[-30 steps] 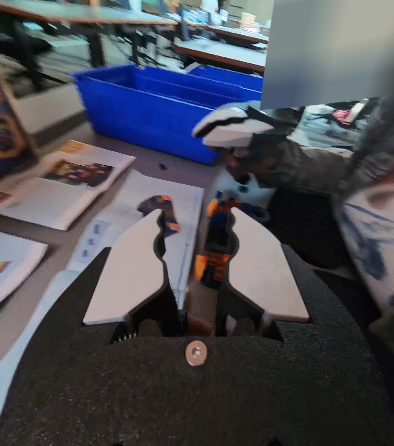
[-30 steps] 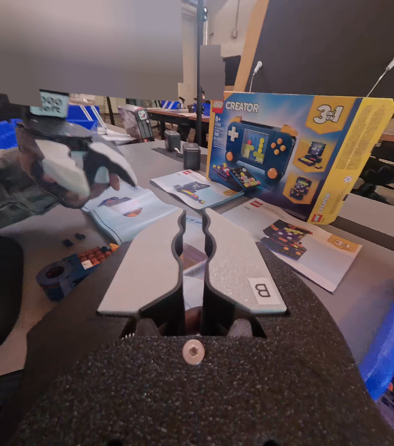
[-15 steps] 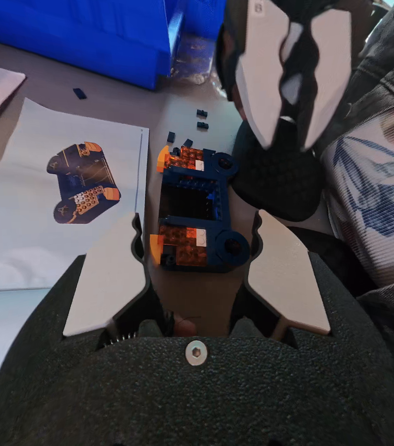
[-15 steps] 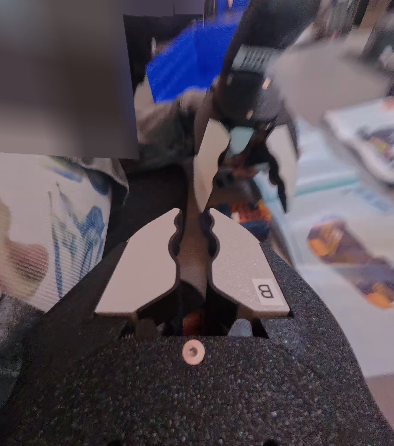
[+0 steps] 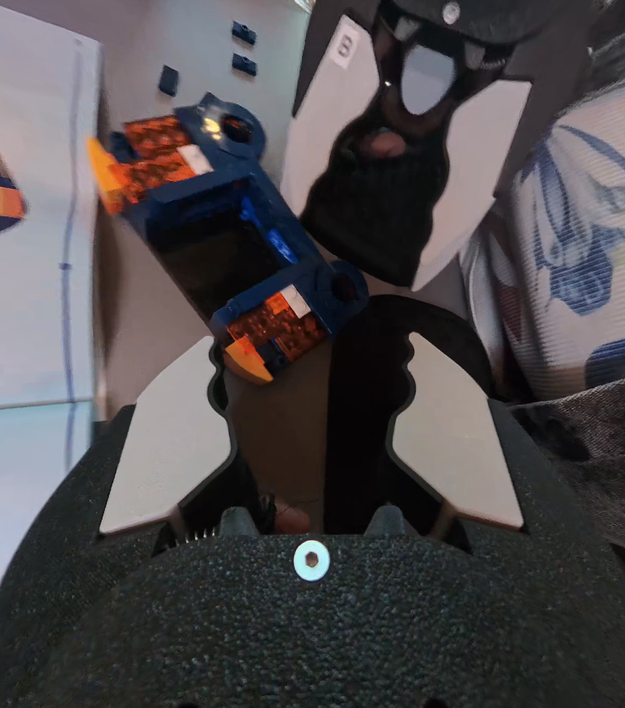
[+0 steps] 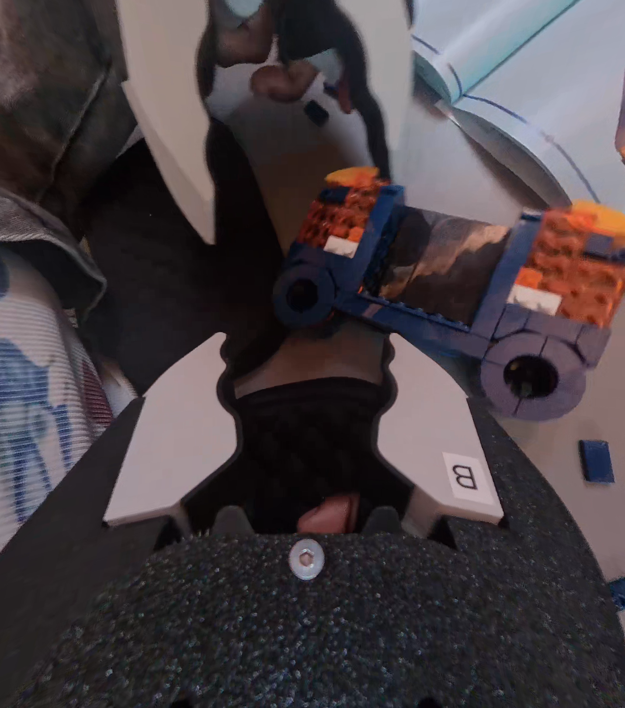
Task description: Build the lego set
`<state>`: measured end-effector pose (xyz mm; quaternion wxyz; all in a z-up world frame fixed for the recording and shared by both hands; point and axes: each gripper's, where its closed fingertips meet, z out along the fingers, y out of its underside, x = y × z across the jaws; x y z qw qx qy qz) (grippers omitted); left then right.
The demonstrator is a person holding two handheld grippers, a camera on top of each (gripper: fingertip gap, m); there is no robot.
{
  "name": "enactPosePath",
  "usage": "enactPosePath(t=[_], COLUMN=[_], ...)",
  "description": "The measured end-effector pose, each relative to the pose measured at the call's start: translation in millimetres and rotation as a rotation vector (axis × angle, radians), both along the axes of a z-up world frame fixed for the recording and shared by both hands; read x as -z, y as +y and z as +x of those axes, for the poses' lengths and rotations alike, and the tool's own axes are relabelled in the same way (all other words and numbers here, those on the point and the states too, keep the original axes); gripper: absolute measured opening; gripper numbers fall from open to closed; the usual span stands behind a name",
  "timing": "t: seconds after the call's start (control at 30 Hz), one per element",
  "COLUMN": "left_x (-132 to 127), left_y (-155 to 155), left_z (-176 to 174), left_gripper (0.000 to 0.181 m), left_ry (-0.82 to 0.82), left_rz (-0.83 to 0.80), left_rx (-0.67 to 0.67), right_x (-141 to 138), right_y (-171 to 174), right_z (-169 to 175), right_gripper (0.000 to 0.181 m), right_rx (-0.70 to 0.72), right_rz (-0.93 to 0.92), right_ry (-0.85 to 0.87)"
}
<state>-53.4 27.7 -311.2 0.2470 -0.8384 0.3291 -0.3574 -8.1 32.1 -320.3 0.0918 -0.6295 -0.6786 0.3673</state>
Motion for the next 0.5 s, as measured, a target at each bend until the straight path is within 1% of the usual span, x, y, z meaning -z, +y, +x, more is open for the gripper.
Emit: enactPosePath(t=[0.07,0.1,0.17,0.2,0.27,0.3,0.37,0.5], left_x=[-0.9,-1.7,-1.8,-0.6,1.9,4.2,5.0,6.1], left_y=[-10.2,-11.3,-7.3,-6.5,-12.1,-14.4,-17.4,-20.2], left_z=[4.2,5.6,5.0,5.2,11.3,13.9,18.0,19.4], left_gripper=[0.084,0.085,0.094,0.095,0.093,0.096,0.096,0.099], left_ry=[-0.018,-0.028,-0.038,-0.041,-0.046,-0.028,-0.009,0.017], left_rz=[-0.014,-0.007,0.007,-0.002,-0.032,-0.033,-0.026,-0.014], left_rx=[0.026,0.023,-0.016,-0.029,-0.004,0.006,0.015,-0.006], right_x=[-1.3,-1.4,-1.6,-1.8,-1.3,-0.3,-0.3,-0.7], right_y=[5.1,10.0,20.2,25.8,36.0,40.9,47.7,48.5], right_z=[0.3,0.3,-0.8,-2.1,-5.2,-6.3,-9.6,-16.0], right_gripper=[0.077,0.075,0.072,0.065,0.048,0.046,0.043,0.047], right_rx=[0.036,0.067,0.129,0.158,0.201,0.218,0.25,0.241], right_rz=[0.0,0.001,-0.009,-0.015,-0.03,-0.036,-0.06,-0.054], right_ry=[0.004,0.0,-0.007,-0.007,-0.015,-0.027,-0.041,-0.066])
